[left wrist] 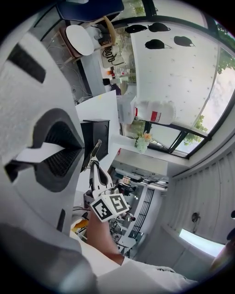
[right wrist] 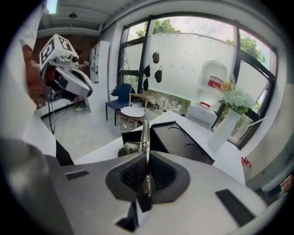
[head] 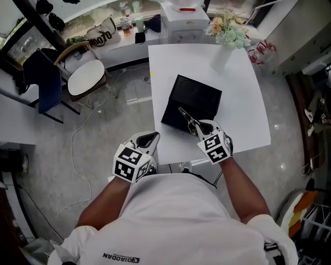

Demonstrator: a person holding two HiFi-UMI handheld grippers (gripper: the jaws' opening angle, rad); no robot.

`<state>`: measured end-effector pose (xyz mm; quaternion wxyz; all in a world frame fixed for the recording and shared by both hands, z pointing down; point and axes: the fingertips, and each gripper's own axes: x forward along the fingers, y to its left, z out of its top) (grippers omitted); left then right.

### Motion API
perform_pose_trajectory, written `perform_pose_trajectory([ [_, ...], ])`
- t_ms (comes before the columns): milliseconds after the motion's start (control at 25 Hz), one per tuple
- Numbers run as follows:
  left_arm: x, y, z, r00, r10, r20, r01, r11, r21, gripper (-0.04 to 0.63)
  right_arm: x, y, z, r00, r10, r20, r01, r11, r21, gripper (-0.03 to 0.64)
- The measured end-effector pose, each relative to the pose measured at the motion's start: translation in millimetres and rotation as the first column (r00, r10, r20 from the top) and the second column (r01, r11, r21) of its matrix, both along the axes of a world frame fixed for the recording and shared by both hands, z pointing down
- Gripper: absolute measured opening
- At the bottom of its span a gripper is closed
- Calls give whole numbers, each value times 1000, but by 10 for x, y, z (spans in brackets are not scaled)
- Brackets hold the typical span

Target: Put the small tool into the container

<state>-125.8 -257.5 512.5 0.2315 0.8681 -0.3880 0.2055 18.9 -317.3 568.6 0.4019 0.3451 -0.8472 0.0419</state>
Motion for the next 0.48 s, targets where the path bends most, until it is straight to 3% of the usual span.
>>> perform_pose_trajectory([
  [240, -194, 30, 24, 1000, -20, 8, 20, 1000, 4, 9, -133, -174, 378, 951, -149, -270, 163, 986, 30, 9],
  [480, -349, 34, 3, 998, -65, -3, 65, 998, 15, 9, -181, -360, 640, 920, -176, -351, 189, 982, 2, 9],
])
